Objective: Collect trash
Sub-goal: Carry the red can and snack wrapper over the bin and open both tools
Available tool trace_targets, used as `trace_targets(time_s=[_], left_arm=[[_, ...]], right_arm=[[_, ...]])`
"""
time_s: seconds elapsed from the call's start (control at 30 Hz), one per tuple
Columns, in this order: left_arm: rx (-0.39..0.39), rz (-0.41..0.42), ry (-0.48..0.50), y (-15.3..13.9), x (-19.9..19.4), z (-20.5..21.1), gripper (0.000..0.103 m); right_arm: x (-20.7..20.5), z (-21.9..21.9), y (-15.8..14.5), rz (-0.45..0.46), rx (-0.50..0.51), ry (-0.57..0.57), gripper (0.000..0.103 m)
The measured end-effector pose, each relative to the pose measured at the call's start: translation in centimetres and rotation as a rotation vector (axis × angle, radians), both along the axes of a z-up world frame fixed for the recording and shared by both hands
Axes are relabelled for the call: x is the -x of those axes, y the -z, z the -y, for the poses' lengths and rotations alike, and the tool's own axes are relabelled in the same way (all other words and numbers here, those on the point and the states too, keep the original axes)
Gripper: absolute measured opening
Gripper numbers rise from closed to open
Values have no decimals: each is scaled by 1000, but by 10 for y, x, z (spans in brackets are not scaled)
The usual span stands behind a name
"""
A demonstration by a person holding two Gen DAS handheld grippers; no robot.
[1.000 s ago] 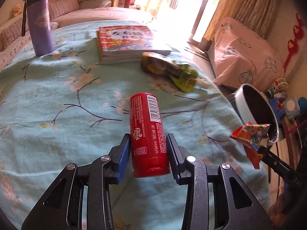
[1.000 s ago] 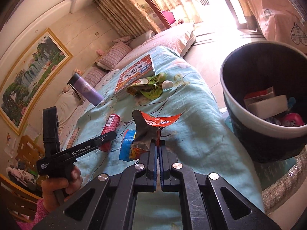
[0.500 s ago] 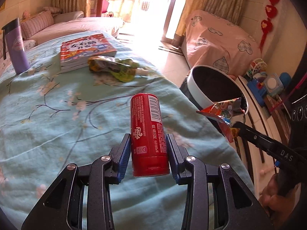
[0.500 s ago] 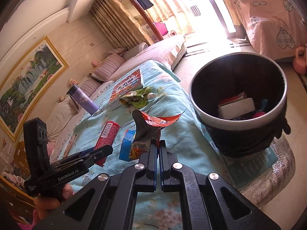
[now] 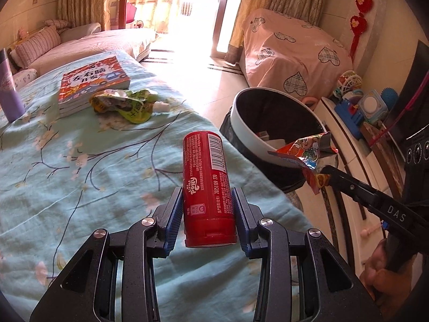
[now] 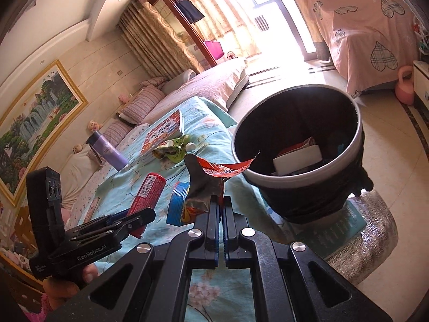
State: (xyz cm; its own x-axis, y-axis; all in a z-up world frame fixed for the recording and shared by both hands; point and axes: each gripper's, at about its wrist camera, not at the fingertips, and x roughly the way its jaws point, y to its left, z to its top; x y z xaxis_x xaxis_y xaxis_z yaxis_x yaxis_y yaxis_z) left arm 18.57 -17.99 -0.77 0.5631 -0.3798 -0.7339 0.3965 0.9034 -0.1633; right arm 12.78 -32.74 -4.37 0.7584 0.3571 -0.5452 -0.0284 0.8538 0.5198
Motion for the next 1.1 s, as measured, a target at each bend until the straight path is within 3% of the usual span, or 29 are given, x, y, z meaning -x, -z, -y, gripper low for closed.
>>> trace_targets(time_s=[0.63, 1.1], left_arm=[[9, 32, 58, -15, -14, 36, 35], [-11, 44, 105, -22, -38, 76, 35]], right_arm=[[-2, 31, -18, 26, 87, 66, 2], [-28, 56, -14, -5, 158, 97, 2]])
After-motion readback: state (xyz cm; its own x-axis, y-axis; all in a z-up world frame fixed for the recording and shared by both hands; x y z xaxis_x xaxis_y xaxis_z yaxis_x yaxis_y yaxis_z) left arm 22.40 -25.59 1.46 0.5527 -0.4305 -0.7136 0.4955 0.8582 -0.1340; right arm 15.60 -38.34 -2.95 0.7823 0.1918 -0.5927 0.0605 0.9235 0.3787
